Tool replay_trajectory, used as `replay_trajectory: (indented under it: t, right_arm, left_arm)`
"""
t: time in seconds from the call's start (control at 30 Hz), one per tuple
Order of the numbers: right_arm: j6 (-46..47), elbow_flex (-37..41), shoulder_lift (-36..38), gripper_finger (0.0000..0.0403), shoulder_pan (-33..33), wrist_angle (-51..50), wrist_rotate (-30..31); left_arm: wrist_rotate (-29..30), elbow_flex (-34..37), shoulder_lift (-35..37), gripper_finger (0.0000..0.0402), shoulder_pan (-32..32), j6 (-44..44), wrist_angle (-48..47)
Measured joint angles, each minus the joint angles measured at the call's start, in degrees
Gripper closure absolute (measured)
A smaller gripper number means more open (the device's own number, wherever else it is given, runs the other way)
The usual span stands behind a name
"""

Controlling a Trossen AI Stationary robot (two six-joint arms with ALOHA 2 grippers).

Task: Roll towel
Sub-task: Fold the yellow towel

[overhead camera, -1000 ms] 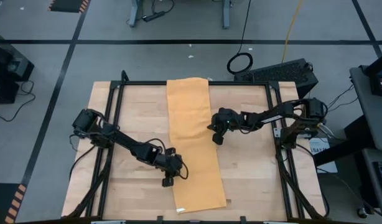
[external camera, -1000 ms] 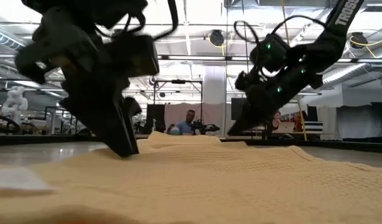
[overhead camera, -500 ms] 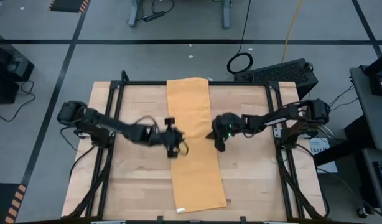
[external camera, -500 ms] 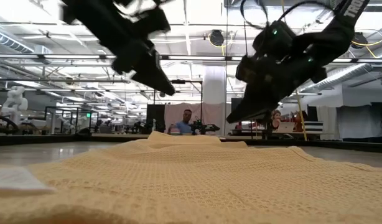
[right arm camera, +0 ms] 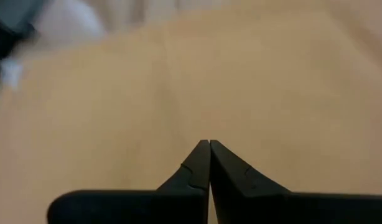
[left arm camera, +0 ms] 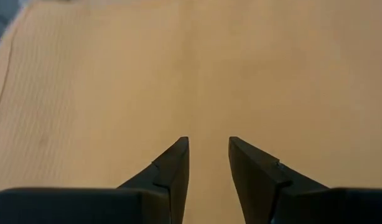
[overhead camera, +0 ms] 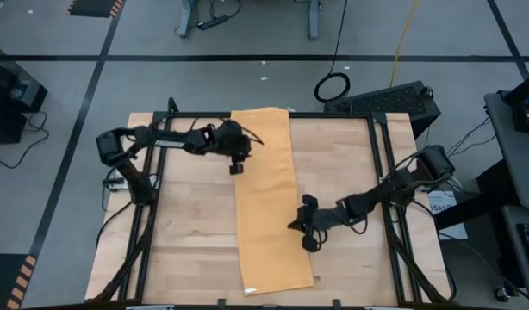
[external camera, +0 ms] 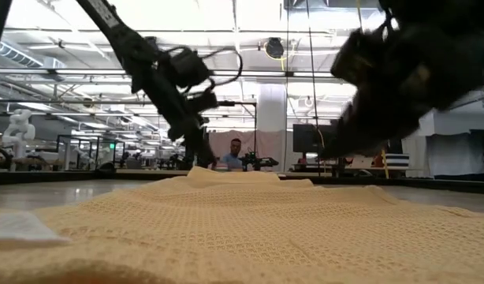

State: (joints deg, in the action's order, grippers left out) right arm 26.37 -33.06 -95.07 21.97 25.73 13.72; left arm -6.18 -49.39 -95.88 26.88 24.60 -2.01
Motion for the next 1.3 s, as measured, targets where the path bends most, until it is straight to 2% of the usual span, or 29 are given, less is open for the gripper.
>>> replay_trajectory:
  t: [0.33, 0.5, 0.63, 0.73, 0.9, 1.0, 1.13, 1.3]
  right_arm:
    - [5.48, -0.11, -10.2, 0.0403, 2.91, 7.19, 1.56]
    - [7.08, -0.16, -12.12, 0.0402, 2.9, 8.18, 2.27]
    - [6.68, -0.1, -11.79, 0.0403, 2.89, 9.12, 2.37]
    - [5.16, 0.1, -11.32, 0.0403, 2.91, 11.57, 2.39]
    - [1.71, 0.09, -10.71, 0.0403, 3.35, 18.63, 3.5]
    - [1.42, 0.15, -10.88, 0.0403, 3.68, 17.72, 4.05]
    - [0.81, 0.11, -10.79, 0.0403, 3.66, 18.08, 4.14]
    - [0.83, 0.11, -10.99, 0.0403, 4.36, 18.12, 4.17]
  left_arm:
    - [1.54, 0.0, -8.62, 0.0282, 7.21, 0.15, 7.36]
    - [3.83, -0.55, -8.04, 0.0282, 7.79, -0.2, 6.94]
    - [3.67, -1.64, -4.21, 0.0282, 6.9, -1.15, 7.24]
    - [1.37, -2.87, -1.68, 0.0282, 6.27, -2.79, 6.79]
    - [-3.94, -4.76, -0.33, 0.0282, 4.94, -9.19, -0.59]
    - [-3.9, -4.74, -0.3, 0.0282, 2.44, -12.56, -3.07]
    - [-1.29, -4.74, -0.28, 0.0282, -0.93, -11.4, -6.59]
    - [-3.52, -4.72, -1.12, 0.0282, -2.87, -12.25, -7.35]
